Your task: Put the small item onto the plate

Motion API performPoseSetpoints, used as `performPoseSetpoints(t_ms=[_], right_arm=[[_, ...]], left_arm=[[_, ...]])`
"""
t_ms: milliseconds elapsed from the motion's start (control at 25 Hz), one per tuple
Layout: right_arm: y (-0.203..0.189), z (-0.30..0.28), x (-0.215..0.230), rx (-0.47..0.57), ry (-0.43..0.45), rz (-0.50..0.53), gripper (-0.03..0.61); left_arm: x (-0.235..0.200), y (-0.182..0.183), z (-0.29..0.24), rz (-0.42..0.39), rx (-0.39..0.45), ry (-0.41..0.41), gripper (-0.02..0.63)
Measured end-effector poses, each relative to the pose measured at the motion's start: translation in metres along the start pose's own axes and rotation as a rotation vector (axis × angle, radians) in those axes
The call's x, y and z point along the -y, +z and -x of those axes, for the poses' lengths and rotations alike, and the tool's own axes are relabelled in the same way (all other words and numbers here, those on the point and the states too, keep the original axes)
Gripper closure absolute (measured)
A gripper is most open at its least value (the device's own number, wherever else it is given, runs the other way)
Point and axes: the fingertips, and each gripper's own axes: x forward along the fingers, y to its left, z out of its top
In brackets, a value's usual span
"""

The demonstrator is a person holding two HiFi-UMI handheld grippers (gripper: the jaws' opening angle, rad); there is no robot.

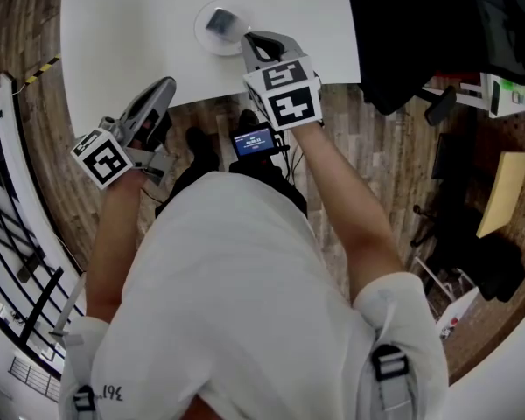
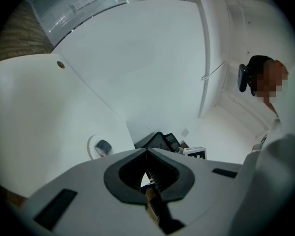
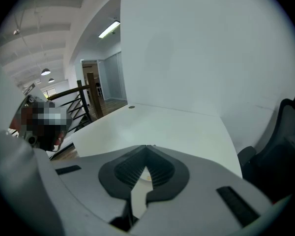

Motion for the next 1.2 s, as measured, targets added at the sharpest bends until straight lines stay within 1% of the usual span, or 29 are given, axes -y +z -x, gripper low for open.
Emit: performPoseSetpoints(t_ms=[200,360,520,680,800,960,1200], right_arm=[[0.012,0.020,-0.014,0.053,0.016,-0.042,0.577],[0.023,0.041,-0.027,0.120,0.017,-0.071,0.577],[0.036,0.060,-0.027,0.185,0.014,-0.103,0.577],[0.044,0.081,-0.033,0.238,0.022,-0.147,0.577],[0.047,0.093,-0.032,0.255,0.034,-0.194,0.577],[0.045,0.108,-0.046,0.257,0.045,-0.244,0.577],[0.050,0.123,-0.065,0.290,0.083,-0.310,0.577]], left_arm=[[0.015,0.002,0.009,-0.010,0.007,-0.021,0.609],[0.030,0.006,0.025,-0.032,0.019,-0.046,0.609],[0.045,0.011,0.028,-0.051,0.018,-0.075,0.609],[0.056,0.011,0.042,-0.070,0.013,-0.081,0.609],[0.062,0.014,0.047,-0.077,0.016,-0.075,0.609],[0.069,0.014,0.059,-0.079,0.013,-0.081,0.609],[0.086,0.017,0.063,-0.126,-0.015,-0.114,0.609]])
